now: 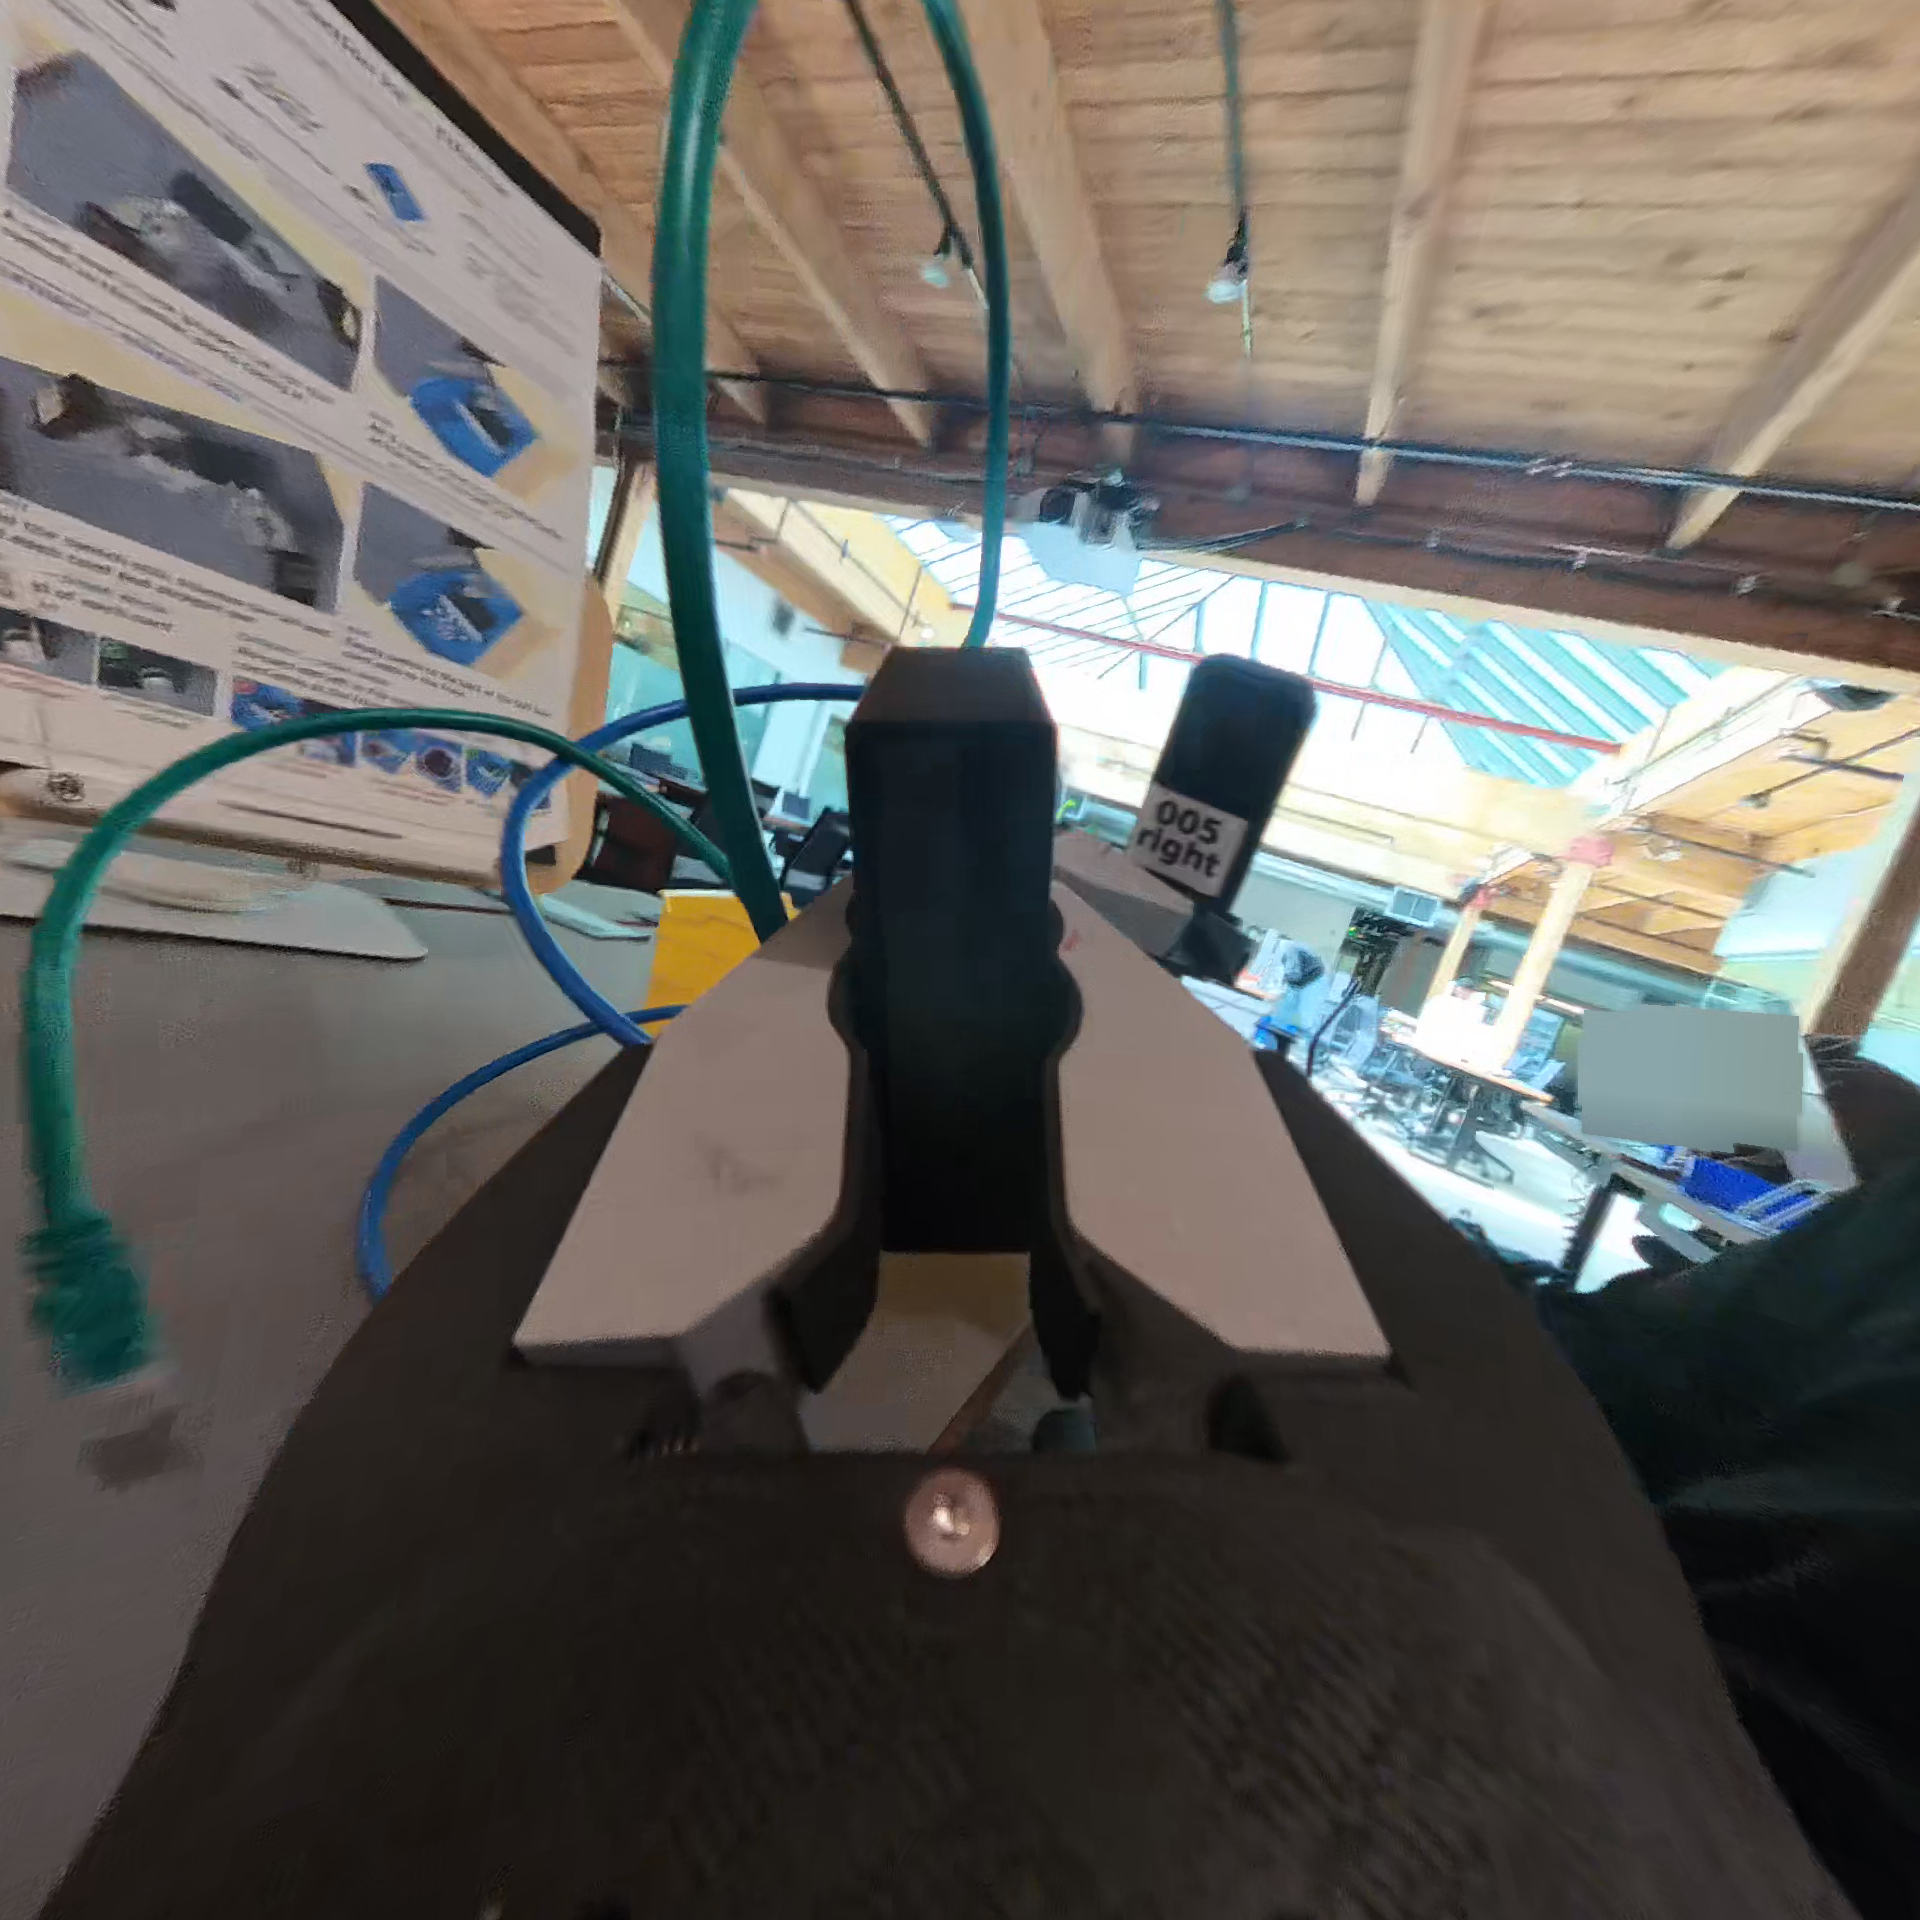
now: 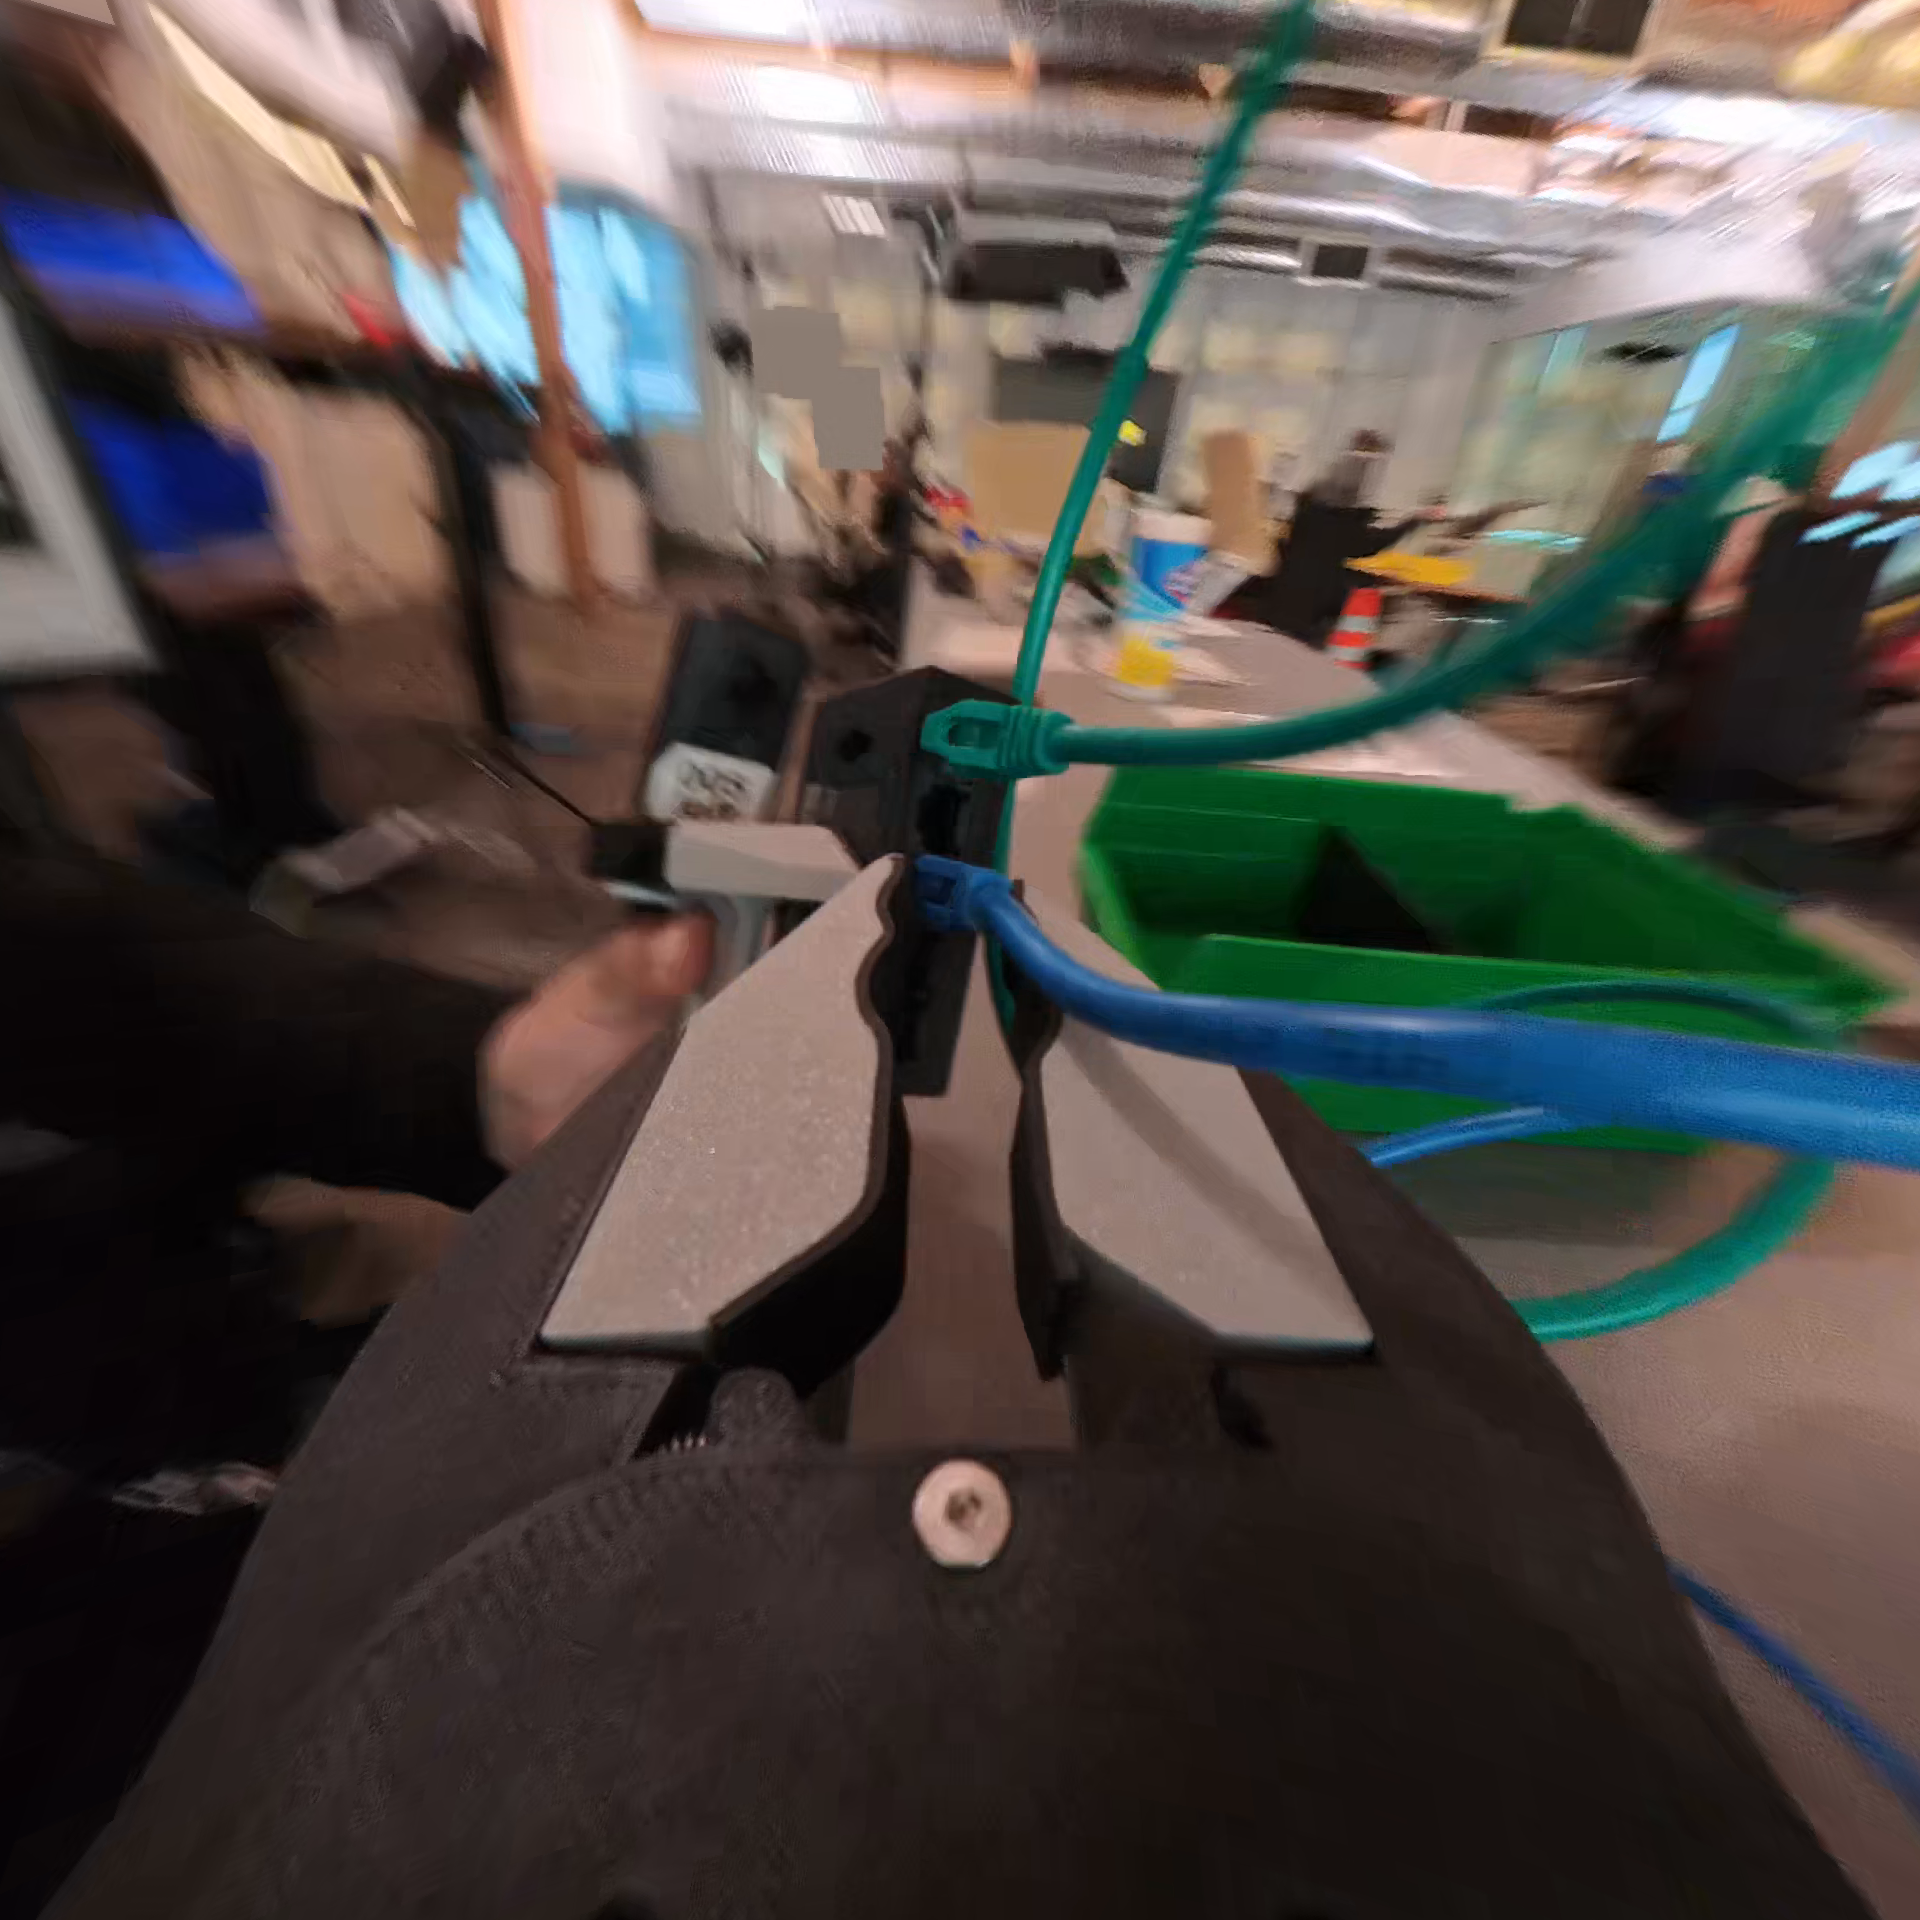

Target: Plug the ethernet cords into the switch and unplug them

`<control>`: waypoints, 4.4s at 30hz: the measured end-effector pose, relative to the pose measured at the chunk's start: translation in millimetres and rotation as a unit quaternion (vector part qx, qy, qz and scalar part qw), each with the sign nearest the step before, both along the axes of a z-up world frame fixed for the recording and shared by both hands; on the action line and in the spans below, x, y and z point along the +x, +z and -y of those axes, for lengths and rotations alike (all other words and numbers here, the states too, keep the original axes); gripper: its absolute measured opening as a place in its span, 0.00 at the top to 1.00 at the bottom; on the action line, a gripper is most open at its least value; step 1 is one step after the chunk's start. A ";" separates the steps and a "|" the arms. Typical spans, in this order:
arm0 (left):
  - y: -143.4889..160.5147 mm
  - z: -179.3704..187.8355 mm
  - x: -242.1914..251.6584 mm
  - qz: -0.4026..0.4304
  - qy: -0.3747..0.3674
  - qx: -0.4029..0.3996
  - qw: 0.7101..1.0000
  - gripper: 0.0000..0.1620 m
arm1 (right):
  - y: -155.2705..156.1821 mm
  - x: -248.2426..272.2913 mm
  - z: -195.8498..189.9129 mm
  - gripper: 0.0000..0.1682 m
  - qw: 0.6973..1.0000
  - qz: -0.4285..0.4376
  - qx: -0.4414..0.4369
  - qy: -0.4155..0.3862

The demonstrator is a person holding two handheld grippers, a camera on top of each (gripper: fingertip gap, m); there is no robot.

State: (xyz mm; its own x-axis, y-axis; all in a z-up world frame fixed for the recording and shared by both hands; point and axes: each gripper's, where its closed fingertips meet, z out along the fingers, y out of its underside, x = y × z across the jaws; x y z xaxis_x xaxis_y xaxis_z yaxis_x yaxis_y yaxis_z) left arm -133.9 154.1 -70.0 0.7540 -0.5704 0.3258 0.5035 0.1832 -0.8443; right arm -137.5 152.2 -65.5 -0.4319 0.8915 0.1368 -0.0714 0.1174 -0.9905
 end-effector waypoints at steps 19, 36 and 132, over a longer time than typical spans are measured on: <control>30.2 22.3 19.5 0.101 -0.117 0.074 0.985 0.84 | 38.1 19.8 22.3 0.95 0.971 -0.046 -0.192 0.132; 33.4 26.7 29.6 -0.032 -0.082 0.072 0.993 0.83 | 30.7 36.5 23.2 0.93 0.994 -0.021 -0.030 0.103; 22.6 14.5 -24.5 0.175 -0.019 0.060 0.983 0.84 | 23.9 -21.1 14.5 0.94 0.989 -0.048 -0.134 0.028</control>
